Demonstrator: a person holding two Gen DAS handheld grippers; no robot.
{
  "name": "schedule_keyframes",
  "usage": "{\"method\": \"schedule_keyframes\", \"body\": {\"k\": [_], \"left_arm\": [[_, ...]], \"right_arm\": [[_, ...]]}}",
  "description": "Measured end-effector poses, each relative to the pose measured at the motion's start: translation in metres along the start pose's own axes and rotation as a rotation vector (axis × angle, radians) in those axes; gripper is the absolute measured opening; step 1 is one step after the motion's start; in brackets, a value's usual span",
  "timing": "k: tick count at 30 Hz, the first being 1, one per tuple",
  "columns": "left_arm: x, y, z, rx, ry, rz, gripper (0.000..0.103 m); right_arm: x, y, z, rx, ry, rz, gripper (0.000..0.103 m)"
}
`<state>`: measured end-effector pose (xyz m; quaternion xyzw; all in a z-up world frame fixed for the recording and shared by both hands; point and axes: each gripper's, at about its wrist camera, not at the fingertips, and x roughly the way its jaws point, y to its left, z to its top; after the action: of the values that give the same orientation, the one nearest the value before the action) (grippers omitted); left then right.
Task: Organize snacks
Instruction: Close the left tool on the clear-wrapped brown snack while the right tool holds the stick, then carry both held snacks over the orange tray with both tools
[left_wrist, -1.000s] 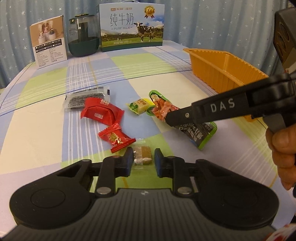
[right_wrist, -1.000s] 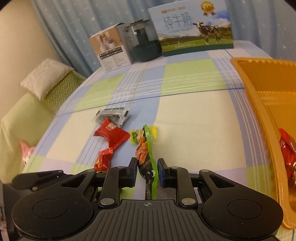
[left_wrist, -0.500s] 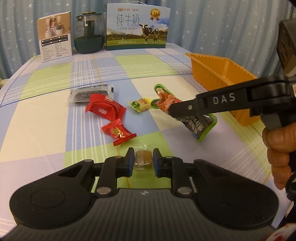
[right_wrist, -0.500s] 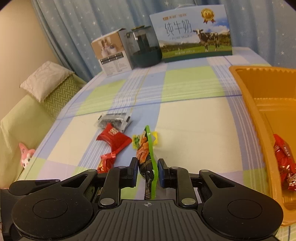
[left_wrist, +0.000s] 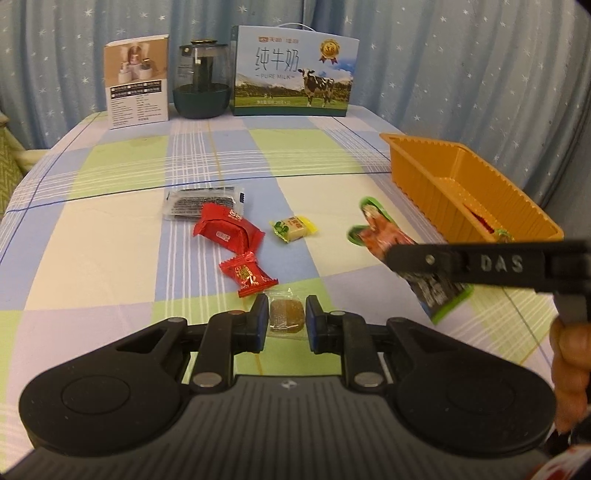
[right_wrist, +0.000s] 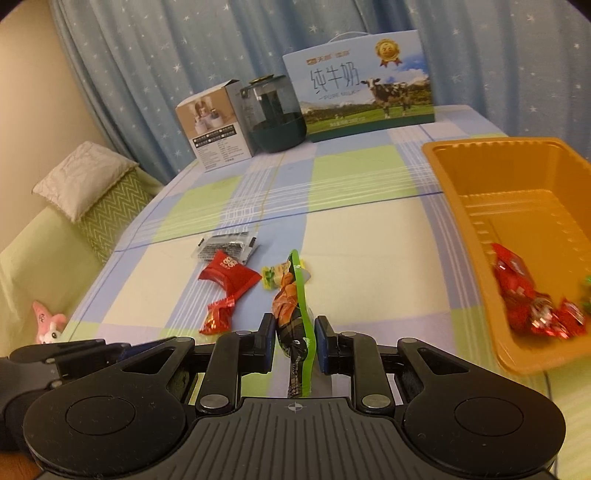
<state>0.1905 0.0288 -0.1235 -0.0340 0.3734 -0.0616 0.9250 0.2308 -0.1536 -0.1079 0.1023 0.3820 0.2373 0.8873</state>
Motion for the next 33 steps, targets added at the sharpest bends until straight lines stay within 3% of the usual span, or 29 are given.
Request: {"method": "schedule_keyframes", "body": {"k": [15, 33], "left_arm": [[-0.057, -0.051, 0.028, -0.03, -0.061, 0.003, 0.019], [-0.069, -0.122, 0.043, 0.019, -0.07, -0.075, 0.019]], "right_arm": [[-0.098, -0.009, 0.014, 0.07, -0.115, -0.049, 0.023], [-0.163, -0.052, 0.016, 0.122, -0.186, -0.113, 0.023]]}}
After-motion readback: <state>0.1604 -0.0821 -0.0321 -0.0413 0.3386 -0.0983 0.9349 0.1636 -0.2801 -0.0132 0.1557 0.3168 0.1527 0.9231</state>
